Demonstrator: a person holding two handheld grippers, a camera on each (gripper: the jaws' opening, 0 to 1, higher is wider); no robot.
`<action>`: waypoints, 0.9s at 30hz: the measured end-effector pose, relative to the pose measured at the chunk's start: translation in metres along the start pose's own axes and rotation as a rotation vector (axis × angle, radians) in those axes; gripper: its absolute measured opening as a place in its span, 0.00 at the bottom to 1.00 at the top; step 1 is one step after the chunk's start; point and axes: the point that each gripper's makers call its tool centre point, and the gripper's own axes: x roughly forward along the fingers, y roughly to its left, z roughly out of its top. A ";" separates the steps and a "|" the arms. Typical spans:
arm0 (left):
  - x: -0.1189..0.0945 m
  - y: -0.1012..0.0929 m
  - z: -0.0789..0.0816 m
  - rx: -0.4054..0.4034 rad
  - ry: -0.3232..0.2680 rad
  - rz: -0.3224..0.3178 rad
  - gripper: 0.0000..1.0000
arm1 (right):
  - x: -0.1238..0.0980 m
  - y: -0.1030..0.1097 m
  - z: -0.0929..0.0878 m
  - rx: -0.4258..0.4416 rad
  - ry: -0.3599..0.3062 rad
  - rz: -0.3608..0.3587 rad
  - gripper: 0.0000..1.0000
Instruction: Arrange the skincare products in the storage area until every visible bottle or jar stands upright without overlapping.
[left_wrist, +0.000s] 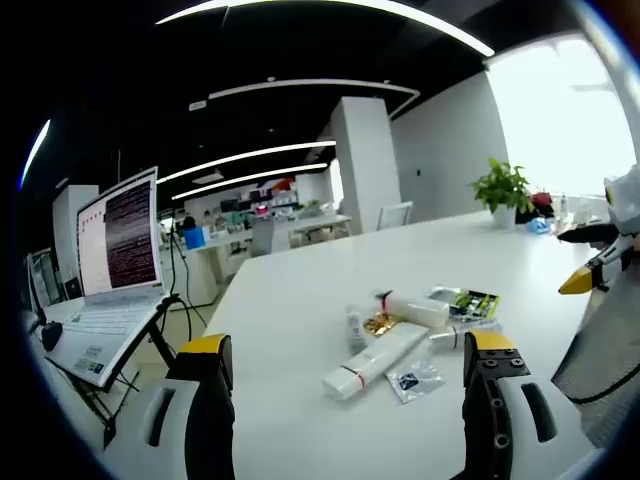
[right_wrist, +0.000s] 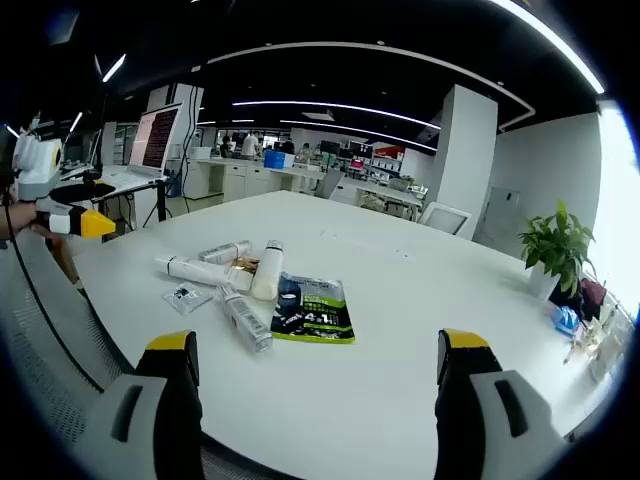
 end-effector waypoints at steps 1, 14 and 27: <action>0.000 0.000 0.000 0.001 0.000 0.000 0.94 | 0.000 -0.001 -0.001 -0.001 0.003 -0.004 0.99; 0.001 0.000 0.000 0.019 -0.004 0.000 0.97 | 0.003 0.000 -0.006 -0.001 0.036 0.011 1.00; -0.001 -0.005 -0.003 0.079 0.007 -0.007 0.97 | 0.001 -0.001 -0.010 0.015 0.040 0.012 0.99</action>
